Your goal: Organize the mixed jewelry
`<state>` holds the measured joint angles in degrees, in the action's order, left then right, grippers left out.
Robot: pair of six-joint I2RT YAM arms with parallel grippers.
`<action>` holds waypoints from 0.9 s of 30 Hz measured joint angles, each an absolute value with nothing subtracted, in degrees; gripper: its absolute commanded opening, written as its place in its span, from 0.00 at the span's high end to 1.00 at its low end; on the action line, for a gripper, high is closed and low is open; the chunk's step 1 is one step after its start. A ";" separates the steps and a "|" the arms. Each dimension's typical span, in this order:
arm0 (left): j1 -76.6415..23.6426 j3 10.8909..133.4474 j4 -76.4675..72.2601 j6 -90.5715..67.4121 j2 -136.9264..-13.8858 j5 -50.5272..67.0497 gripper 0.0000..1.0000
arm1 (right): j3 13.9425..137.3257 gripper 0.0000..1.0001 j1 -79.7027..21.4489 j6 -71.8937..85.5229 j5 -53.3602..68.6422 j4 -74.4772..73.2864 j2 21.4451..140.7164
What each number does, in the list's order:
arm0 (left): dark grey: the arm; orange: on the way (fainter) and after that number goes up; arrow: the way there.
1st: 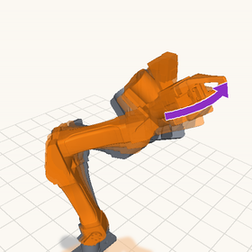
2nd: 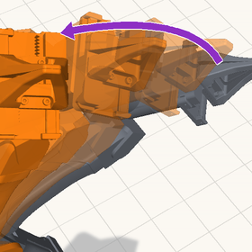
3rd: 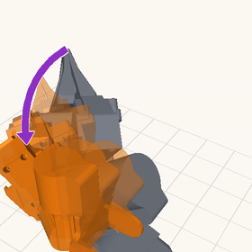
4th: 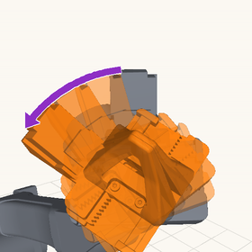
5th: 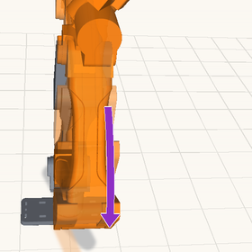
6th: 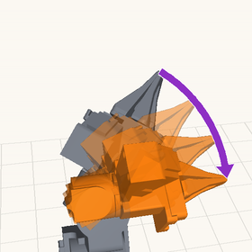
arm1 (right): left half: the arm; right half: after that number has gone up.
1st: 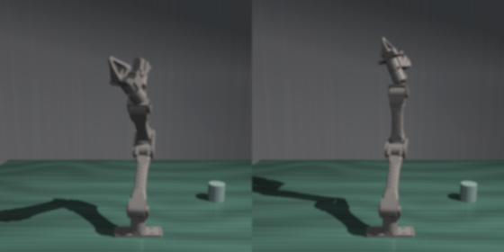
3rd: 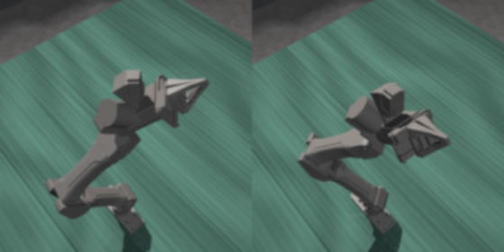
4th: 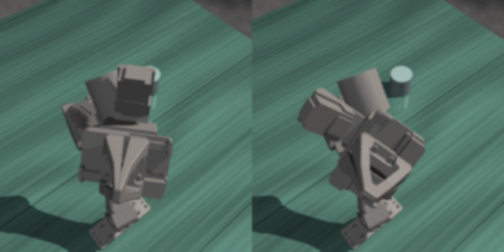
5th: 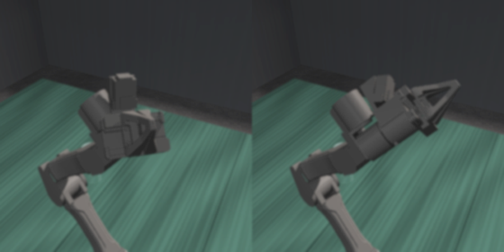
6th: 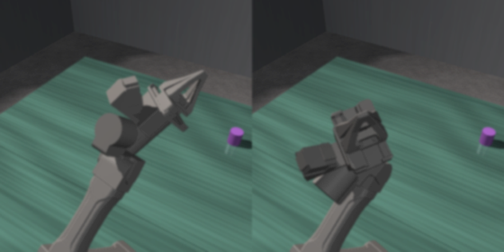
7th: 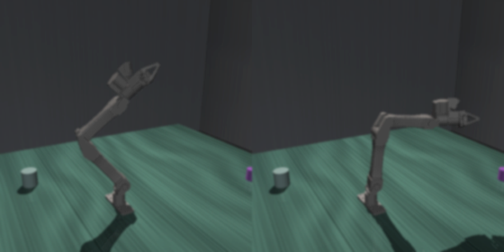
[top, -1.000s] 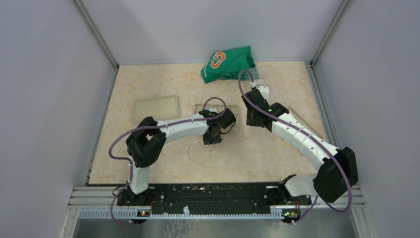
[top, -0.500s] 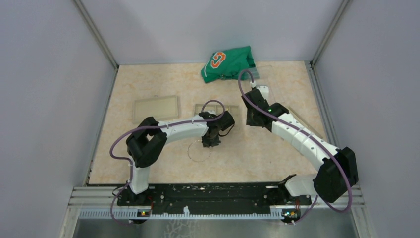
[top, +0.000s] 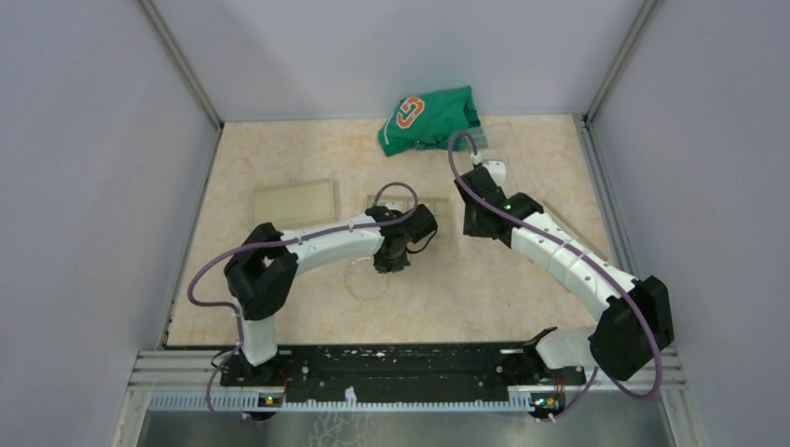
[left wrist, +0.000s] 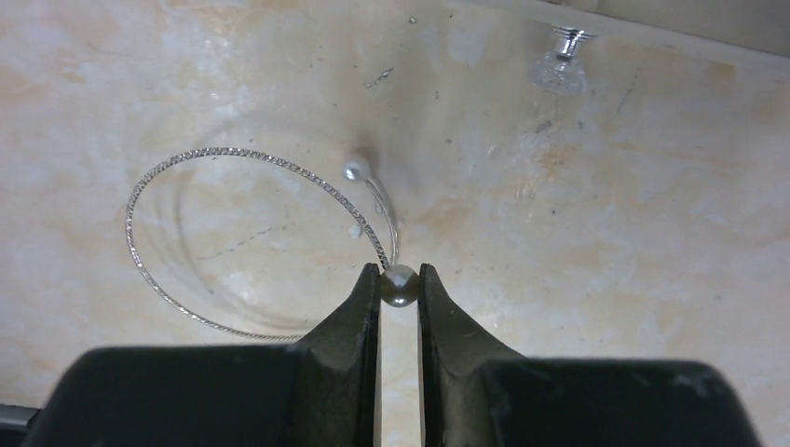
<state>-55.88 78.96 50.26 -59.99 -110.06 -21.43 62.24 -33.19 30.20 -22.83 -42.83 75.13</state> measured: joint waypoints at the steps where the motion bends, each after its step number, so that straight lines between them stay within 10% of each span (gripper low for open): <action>1: -55.88 78.96 50.76 -59.90 -108.99 -21.63 1.00 | 62.24 0.73 -33.19 30.20 -22.83 -42.83 75.13; 27: -22.46 93.97 52.45 -36.64 -100.64 -21.52 1.00 | 64.03 0.73 -33.19 30.72 -22.87 -41.45 80.14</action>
<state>-22.46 93.97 52.45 -36.64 -100.64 -21.52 64.03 -33.19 30.72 -22.87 -41.45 80.14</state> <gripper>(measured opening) 0.177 0.273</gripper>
